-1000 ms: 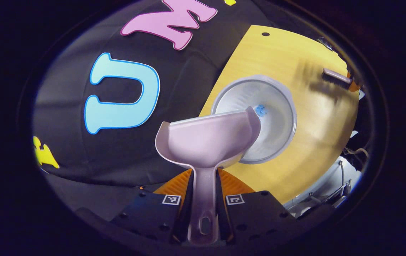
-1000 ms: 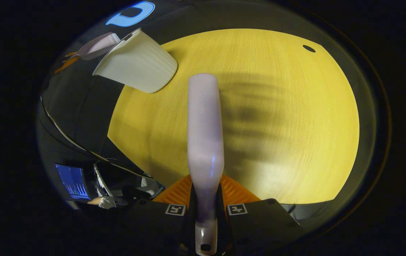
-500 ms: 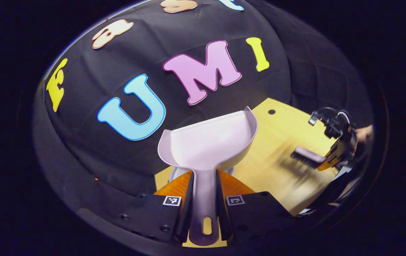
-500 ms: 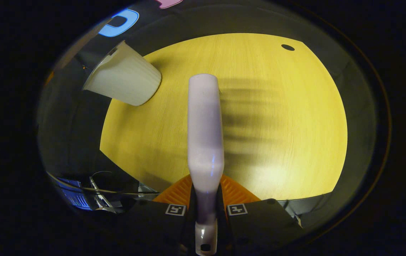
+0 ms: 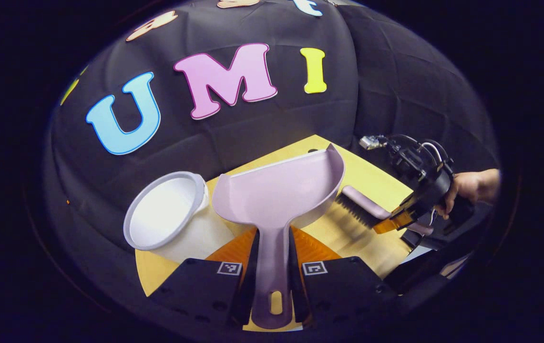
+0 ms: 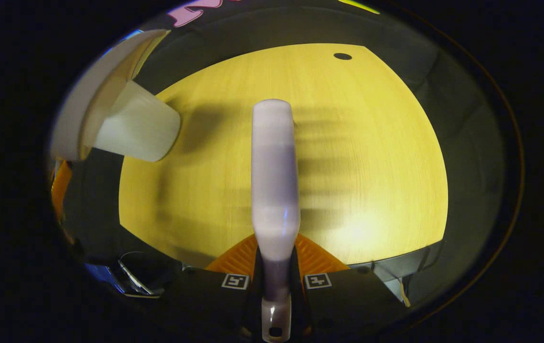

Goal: Pick up the small broom and dustpan from the desktop, sweep the trash into the dustpan with the broom, and then empty the trash into the garbage bin.

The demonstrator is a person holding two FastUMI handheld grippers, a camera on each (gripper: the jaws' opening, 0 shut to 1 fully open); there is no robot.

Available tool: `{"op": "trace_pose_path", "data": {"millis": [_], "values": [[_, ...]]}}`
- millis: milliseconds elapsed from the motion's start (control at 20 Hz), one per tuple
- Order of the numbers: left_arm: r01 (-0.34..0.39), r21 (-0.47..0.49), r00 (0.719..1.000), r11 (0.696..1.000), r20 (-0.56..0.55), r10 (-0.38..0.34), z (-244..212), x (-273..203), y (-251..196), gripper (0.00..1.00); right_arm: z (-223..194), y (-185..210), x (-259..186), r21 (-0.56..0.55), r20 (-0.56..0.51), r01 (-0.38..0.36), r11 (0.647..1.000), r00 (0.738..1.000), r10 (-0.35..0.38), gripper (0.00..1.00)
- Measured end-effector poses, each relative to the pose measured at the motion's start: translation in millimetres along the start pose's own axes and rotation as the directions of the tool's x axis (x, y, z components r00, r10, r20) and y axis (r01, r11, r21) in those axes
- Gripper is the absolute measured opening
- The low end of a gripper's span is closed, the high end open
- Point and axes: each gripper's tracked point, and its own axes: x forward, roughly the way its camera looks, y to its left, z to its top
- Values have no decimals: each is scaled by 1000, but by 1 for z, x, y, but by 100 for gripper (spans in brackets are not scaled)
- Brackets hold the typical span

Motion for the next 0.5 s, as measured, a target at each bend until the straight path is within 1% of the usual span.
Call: {"op": "trace_pose_path", "data": {"millis": [100, 200, 350, 500], "values": [[-27, -14, 999, 1000, -40, 26, -35, 26, -13, 30, 2, 1, 12, 0, -16, 15, 1000, 1000, -15, 28], [-71, -51, 993, 996, -93, 66, -71, 51, -18, 30, 0, 3, 27, -22, -32, 41, 999, 999, -42, 28], [-115, -57, 984, 992, -143, 106, -108, 78, -30, 30, 0, 12, 44, -53, -66, 56, 997, 996, -59, 28], [-108, -116, 982, 987, -169, 88, -123, 100, -39, 30, 1, 18, 61, -84, -89, 68, 994, 993, -75, 28]]}}
